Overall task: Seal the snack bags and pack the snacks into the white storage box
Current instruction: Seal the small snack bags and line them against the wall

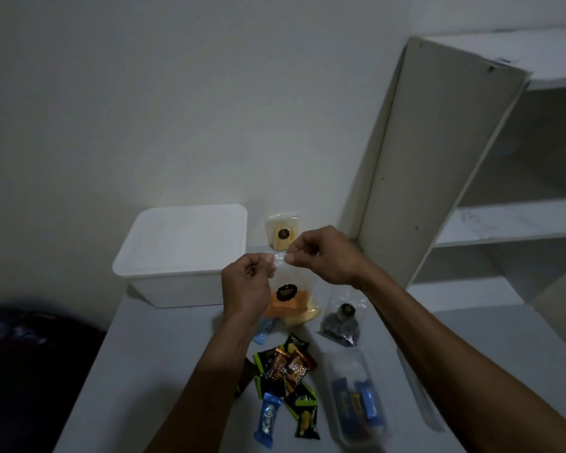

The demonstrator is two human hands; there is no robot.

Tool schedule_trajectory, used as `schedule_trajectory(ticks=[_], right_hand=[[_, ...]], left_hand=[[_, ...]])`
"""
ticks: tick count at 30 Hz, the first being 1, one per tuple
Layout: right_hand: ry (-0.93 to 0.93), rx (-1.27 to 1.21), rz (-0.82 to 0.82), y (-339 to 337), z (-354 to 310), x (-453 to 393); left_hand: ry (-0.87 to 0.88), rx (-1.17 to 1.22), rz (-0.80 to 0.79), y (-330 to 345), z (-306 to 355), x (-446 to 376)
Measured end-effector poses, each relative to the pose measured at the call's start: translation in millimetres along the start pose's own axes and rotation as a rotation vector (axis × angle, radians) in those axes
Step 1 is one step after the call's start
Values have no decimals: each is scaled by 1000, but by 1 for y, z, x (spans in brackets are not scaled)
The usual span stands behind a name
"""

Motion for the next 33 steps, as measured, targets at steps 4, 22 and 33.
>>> schedule_trajectory(ticks=[4,22,33], right_hand=[[-42,34,-41,2,-13,-10],[-140,106,-107,-4,-46,-32],[-124,100,-110,-8,-40,-39]], left_hand=[[52,14,-26,7,12,0],[37,87,-29,0,43,-16],[28,77,-33,3,42,-22]])
Point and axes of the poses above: each hand's wrist, its own x-axis away from the middle knuckle, its own y-axis out of the palm, z = x × y, the point moved 10 cm from there along -x, towards the middle knuckle, and after that the axes turned 7 degrees about z, right-handed, at the moved point
